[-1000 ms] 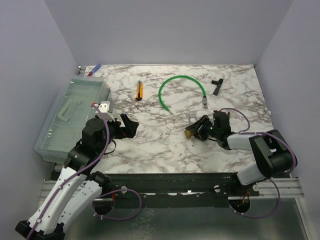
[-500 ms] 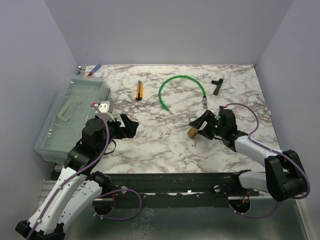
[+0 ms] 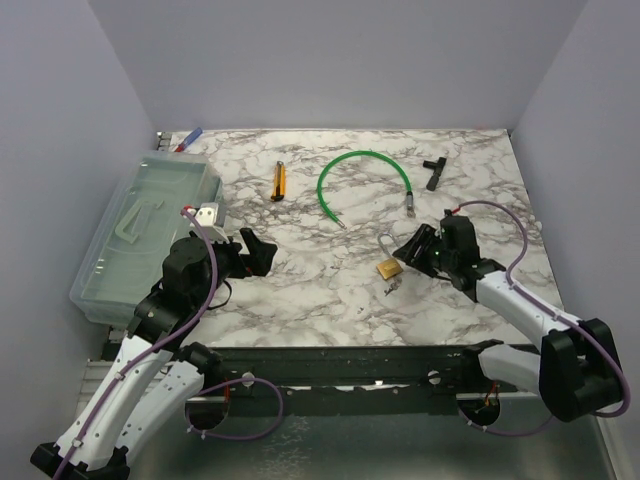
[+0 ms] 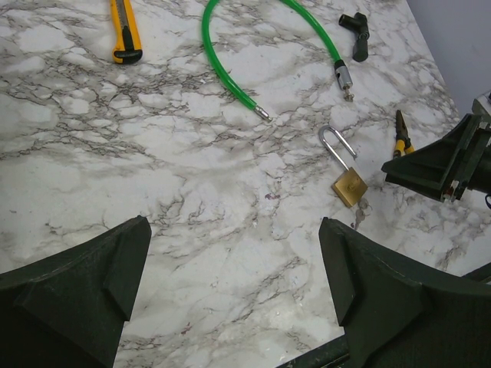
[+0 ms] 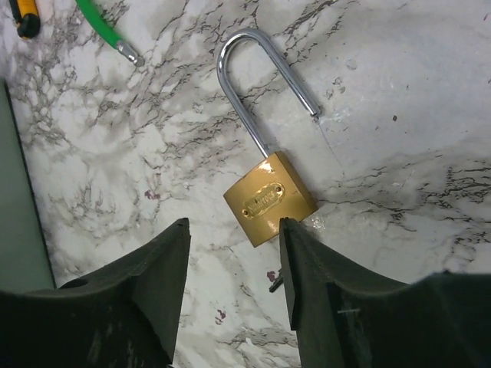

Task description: Unlock with the key

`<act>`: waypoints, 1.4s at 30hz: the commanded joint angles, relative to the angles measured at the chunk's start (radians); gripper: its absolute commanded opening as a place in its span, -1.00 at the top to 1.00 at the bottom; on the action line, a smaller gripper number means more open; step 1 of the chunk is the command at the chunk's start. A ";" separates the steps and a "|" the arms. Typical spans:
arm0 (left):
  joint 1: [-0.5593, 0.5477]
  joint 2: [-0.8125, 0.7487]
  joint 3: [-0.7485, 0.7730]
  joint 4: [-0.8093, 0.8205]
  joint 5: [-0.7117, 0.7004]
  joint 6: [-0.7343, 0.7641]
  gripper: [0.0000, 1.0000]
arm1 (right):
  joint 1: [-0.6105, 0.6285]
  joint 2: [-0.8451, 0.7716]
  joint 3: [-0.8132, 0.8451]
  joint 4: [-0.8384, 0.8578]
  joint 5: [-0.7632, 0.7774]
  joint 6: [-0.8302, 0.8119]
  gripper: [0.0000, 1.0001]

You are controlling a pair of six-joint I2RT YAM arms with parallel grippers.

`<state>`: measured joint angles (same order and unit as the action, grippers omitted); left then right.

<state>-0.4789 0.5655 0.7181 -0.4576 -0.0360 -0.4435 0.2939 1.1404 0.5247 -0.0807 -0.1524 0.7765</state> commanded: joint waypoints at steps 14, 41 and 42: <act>0.001 -0.009 0.013 -0.003 -0.020 0.017 -0.98 | -0.004 0.245 0.081 0.038 -0.040 -0.101 -0.09; 0.001 0.008 0.013 0.001 -0.028 0.020 -0.98 | 0.011 0.481 0.206 0.283 -0.331 -0.033 -0.09; 0.001 0.008 0.013 0.001 -0.028 0.020 -0.98 | 0.011 0.472 0.215 0.273 -0.329 -0.037 -0.10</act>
<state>-0.4789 0.5724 0.7181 -0.4576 -0.0414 -0.4419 0.2962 1.6241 0.6910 0.1616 -0.4244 0.7296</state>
